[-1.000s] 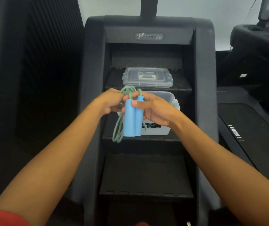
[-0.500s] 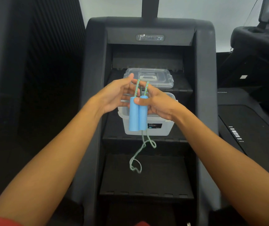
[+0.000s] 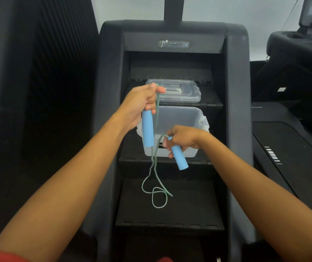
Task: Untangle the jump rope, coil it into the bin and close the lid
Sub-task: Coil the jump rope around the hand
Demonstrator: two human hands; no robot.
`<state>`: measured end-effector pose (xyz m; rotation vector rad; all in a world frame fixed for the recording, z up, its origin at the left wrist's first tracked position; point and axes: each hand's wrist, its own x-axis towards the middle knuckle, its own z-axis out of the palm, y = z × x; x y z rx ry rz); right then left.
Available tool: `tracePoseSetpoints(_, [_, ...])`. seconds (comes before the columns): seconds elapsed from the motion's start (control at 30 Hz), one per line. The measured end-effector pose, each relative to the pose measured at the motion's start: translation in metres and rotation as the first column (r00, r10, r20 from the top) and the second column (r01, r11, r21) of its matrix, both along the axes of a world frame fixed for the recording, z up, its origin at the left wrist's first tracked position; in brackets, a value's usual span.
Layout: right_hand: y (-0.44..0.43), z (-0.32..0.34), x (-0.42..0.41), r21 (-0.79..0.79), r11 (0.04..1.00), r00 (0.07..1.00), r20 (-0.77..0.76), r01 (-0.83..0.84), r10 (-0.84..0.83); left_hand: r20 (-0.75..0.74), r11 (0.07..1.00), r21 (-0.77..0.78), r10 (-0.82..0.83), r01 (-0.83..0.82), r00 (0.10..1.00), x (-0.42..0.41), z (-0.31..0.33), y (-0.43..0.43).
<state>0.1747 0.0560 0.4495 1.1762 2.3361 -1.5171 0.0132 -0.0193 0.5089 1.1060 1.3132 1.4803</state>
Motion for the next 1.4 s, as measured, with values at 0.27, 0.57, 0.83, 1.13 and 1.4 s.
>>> tracePoseSetpoints(0.27, [0.01, -0.015, -0.003, 0.223, 0.969, 0.995, -0.025, 0.102, -0.099, -0.046, 0.999, 0.023, -0.022, 0.023, 0.999, 0.001, -0.006, 0.0])
tracePoseSetpoints(0.57, [0.011, 0.011, -0.022, 0.227, 0.947, 0.848, -0.525, 0.228, -0.078, -0.024, 0.997, 0.01, -0.07, 0.07, 0.997, 0.001, -0.017, -0.001])
tracePoseSetpoints(0.83, [0.014, 0.031, -0.034, 0.375, 0.872, 0.777, -0.629, 0.314, -0.009, -0.014, 0.99, 0.001, -0.14, 0.14, 0.99, 0.002, -0.014, -0.003])
tracePoseSetpoints(1.13, [0.012, 0.044, -0.031, 0.281, 0.876, 0.606, -0.795, 0.391, -0.015, -0.059, 0.941, -0.089, -0.333, 0.328, 0.941, 0.003, -0.015, -0.01])
tracePoseSetpoints(1.4, [0.006, 0.036, -0.02, 0.209, 0.958, 0.697, -0.717, 0.196, 0.014, 0.125, 0.875, 0.073, -0.485, 0.479, 0.866, 0.005, -0.013, -0.013])
